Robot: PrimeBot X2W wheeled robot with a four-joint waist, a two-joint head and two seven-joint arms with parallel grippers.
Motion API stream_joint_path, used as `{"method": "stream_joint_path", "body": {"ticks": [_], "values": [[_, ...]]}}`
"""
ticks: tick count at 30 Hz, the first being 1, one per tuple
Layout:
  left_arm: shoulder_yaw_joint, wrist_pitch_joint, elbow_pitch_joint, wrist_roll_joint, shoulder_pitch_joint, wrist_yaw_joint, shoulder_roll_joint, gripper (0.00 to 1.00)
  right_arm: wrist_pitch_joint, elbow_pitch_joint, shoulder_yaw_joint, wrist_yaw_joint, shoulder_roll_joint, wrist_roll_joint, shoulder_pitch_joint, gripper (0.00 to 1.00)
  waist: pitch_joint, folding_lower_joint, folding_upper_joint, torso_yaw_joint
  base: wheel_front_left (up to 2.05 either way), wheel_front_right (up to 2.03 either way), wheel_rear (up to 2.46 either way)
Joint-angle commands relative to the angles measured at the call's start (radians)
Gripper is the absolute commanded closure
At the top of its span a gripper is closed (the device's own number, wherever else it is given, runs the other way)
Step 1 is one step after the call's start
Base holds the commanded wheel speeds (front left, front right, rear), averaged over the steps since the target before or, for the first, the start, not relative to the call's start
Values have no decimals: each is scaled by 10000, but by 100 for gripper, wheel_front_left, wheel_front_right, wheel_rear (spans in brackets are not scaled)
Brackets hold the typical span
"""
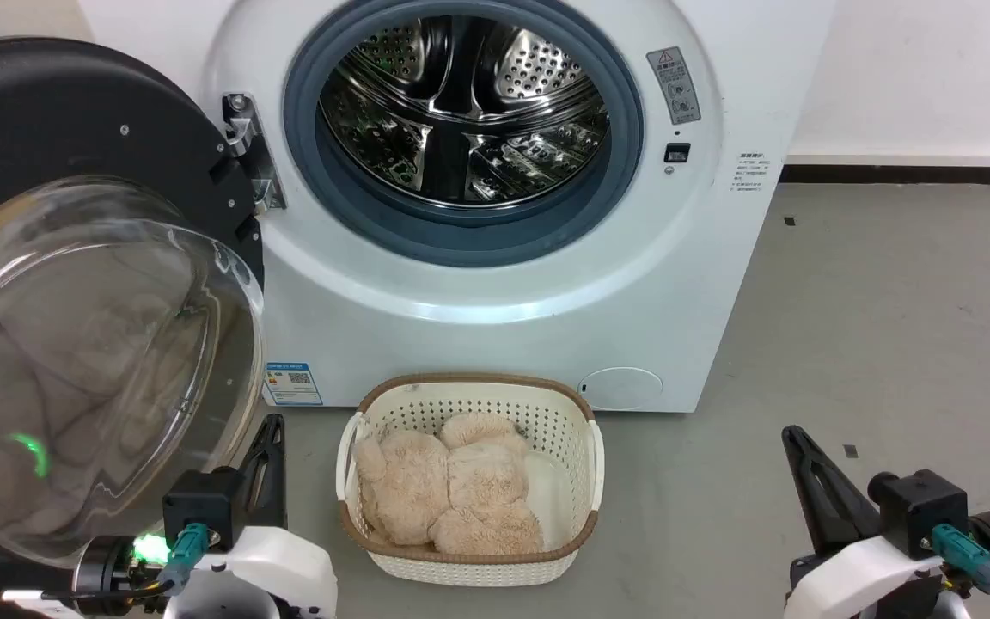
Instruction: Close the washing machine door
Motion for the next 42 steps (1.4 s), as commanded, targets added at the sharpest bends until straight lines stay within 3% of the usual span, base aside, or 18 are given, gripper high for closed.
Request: {"method": "stream_joint_path", "body": {"ticks": [1,34,35,42], "values": [[7,3,-39,28,89,-43,3,100,3,-39,-7,6,41,-78,-114,100,0,0,-1,0,0,0,0],[7,3,-39,28,89,-43,3,100,3,-39,-7,6,41,-78,-114,100,0,0,-1,0,0,0,0],[0,0,0,0,0,0,0,0,0,0,-2,0,0,0,0,0,0,0,-1,0,0,0,0],[-51,-119,60,-34,-25,114,0,0,-119,49,-82,0,0,167,-19,0,14,0,-1,1,0,0,0]]}}
